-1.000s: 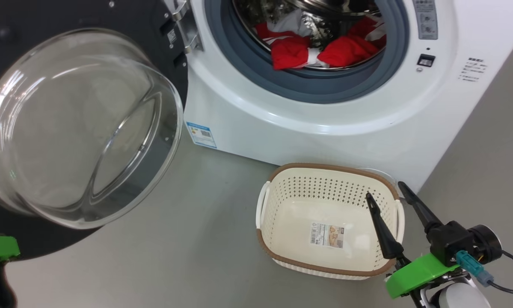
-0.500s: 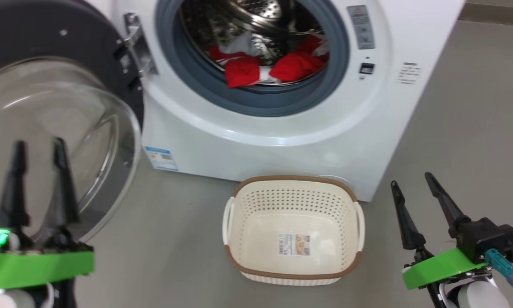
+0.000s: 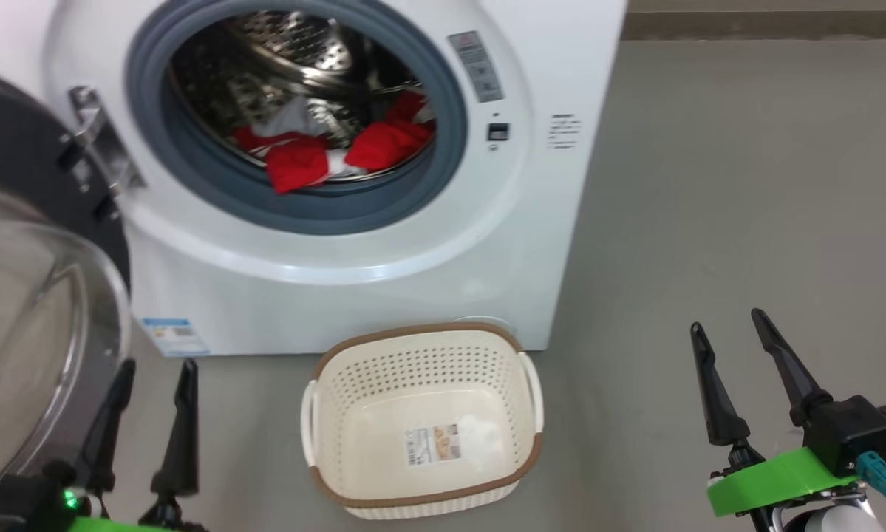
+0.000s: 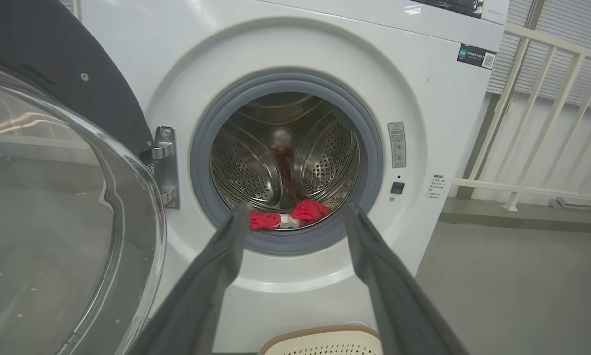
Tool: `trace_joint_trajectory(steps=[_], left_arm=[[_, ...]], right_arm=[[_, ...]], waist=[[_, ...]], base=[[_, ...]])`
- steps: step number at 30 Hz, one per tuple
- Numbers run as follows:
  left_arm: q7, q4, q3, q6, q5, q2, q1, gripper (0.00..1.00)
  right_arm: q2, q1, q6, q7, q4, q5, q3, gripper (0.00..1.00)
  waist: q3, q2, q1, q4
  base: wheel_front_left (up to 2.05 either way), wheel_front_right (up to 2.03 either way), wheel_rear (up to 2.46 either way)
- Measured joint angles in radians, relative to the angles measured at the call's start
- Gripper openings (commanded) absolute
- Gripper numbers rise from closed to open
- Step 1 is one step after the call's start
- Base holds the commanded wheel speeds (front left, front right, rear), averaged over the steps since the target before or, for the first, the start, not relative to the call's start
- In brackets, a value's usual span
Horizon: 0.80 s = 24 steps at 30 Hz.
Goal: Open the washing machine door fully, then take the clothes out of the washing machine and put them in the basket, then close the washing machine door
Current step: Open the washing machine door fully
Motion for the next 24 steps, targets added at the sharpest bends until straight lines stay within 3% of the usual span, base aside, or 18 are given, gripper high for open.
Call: trace_joint_trajectory(steps=[12,24], left_arm=[[-0.008,0.075,0.014,0.0,0.057,-0.01,0.098,1.0],[-0.008,0.081,0.039,0.0,0.055,-0.049,0.17,1.0]], right_arm=[[0.004,0.07,0.0,0.0,-0.047,0.012,0.036,1.0],[-0.001,0.116,0.0,0.0,-0.059,0.012,0.01,1.0]], waist=[[-0.049,0.0,0.0,-0.143],[-0.095,0.0,0.0,-0.201]], base=[[0.0,0.0,0.0],[0.0,0.0,0.0]])
